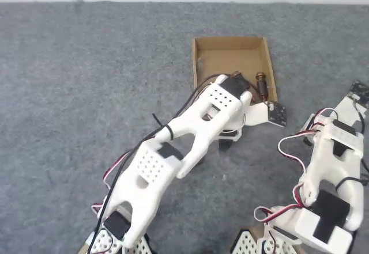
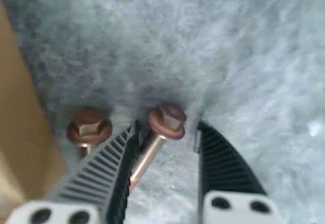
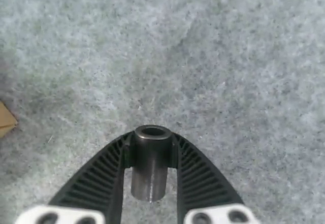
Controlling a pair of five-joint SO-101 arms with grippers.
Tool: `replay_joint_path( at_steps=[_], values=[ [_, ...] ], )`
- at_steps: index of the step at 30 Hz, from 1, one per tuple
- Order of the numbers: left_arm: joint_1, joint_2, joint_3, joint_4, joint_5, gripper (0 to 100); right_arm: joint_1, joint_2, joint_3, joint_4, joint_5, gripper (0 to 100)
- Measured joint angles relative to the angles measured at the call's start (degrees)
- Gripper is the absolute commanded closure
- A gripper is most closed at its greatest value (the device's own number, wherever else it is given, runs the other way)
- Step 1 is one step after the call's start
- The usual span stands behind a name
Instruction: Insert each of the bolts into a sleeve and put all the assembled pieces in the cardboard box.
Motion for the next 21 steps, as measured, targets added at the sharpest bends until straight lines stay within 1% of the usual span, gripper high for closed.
replay_joint_path(
  at_steps=[5,7,11,14,21],
  values=[
    [0.1,6.6,-11.3,7.5,-0.1,92,0.0,0.0,0.0,0.0,0.0,99.2],
    [0.1,8.5,-14.8,7.7,1.3,94,0.0,0.0,0.0,0.0,0.0,99.2],
    [0.0,10.9,-19.2,8.0,7.8,96,0.0,0.0,0.0,0.0,0.0,99.2],
    [0.0,11.3,-20.2,8.0,9.8,99,0.0,0.0,0.0,0.0,0.0,99.2],
    [0.3,11.5,-20.7,7.8,15.8,99,0.0,0.0,0.0,0.0,0.0,99.2]
  ],
)
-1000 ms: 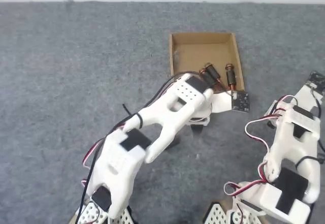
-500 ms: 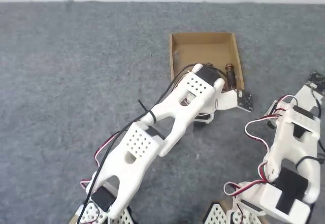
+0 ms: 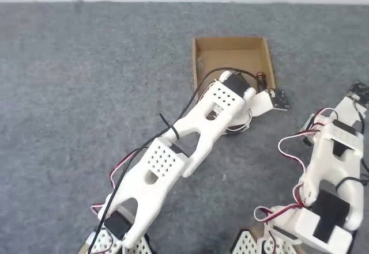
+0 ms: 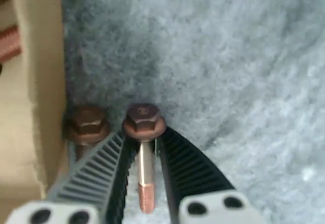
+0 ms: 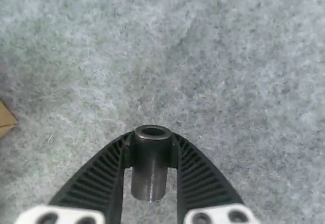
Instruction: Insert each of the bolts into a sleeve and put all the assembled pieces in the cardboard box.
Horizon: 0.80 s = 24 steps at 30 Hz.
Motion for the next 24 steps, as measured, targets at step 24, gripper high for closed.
replay_joint_path(
  at_steps=[24],
  values=[
    [-2.5,-27.9,38.1,-6.8,11.3,99,-1.1,0.0,0.0,0.0,0.0,99.2]
  ],
)
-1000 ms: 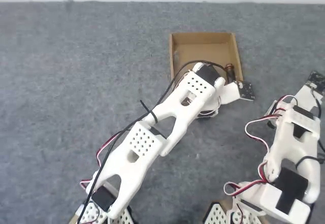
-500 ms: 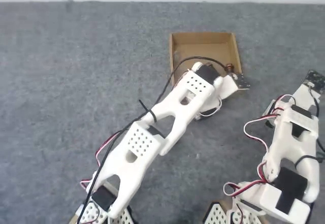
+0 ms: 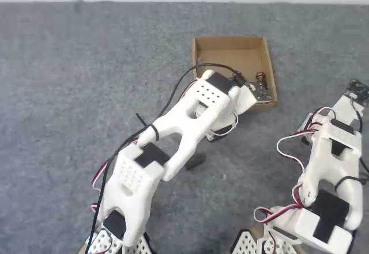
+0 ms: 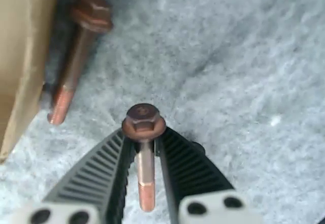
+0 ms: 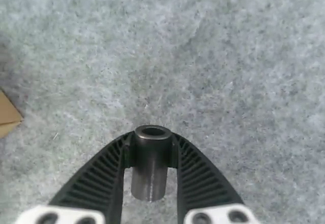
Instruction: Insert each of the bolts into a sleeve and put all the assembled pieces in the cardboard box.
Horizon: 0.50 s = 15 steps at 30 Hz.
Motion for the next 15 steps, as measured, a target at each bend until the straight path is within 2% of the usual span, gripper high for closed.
replay_joint_path(
  at_steps=[7,15],
  values=[
    [-0.8,-12.1,15.9,-10.7,3.9,99,0.0,0.0,0.0,0.0,0.0,99.2],
    [-7.5,-25.5,31.8,-22.4,8.7,99,0.0,0.0,0.0,0.0,0.0,99.2]
  ],
)
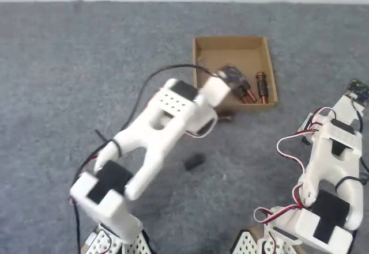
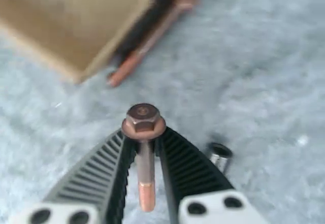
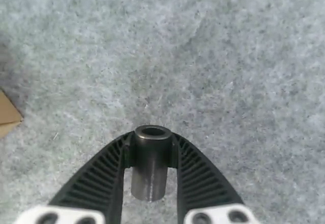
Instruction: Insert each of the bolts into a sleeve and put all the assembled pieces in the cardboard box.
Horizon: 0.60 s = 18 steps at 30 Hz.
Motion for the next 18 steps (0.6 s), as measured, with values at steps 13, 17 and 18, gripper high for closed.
replay_joint_path(
  at_steps=[13,17,18],
  values=[
    [-26.8,-13.3,23.5,-18.5,12.7,99,-1.1,0.0,0.0,0.0,0.0,99.1],
    [-34.4,-13.3,28.0,-22.1,14.5,99,-1.5,0.0,0.0,0.0,0.0,99.0],
    [-35.9,-13.4,29.1,-23.2,14.6,99,-1.6,0.0,0.0,0.0,0.0,99.0]
  ],
)
